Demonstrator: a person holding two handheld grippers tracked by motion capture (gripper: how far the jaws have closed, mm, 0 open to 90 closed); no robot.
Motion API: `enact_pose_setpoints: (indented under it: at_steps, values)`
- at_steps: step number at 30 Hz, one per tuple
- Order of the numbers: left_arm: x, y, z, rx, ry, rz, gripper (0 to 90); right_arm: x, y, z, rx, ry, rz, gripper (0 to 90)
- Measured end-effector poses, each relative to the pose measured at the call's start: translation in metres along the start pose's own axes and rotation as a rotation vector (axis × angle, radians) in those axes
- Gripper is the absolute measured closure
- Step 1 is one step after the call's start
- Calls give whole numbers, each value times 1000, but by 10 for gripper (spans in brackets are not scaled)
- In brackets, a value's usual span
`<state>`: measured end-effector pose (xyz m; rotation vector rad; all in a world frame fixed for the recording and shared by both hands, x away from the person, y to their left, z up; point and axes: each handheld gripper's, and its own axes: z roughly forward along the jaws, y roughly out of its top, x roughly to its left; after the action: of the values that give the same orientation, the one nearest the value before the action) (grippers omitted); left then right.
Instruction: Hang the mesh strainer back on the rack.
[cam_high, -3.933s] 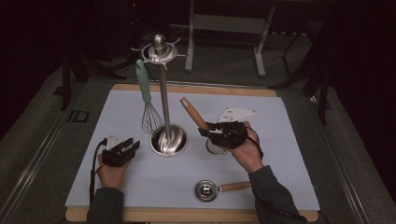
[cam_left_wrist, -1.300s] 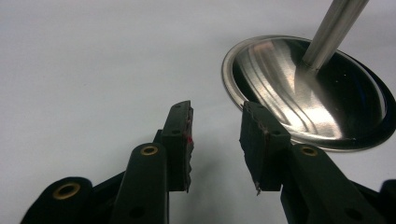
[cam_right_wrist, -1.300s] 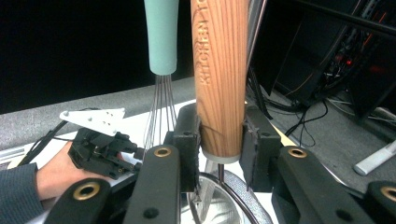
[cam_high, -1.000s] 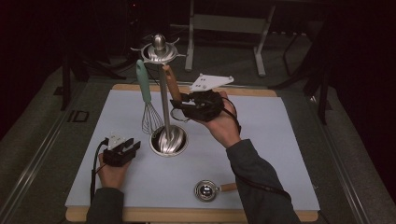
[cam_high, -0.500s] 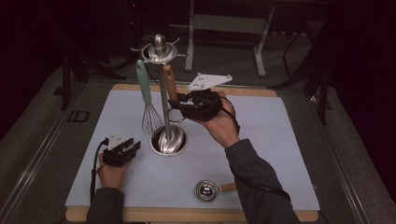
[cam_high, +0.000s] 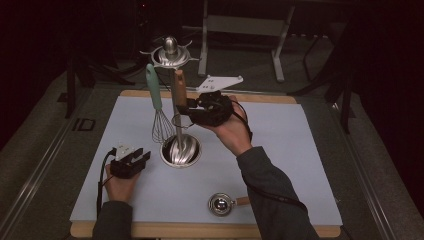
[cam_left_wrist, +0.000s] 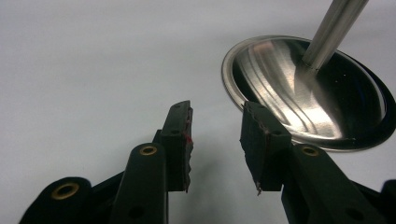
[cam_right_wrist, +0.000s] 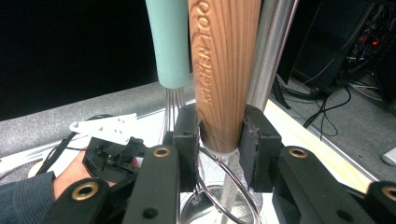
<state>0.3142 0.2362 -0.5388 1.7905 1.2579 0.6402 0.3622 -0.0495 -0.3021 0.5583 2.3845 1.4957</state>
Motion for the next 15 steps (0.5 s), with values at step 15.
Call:
enact_pose_setpoints:
  at_steps: [15]
  values:
    - [0,0,0,2,1,5,635,4,-12,-13,17,9,-28,550]
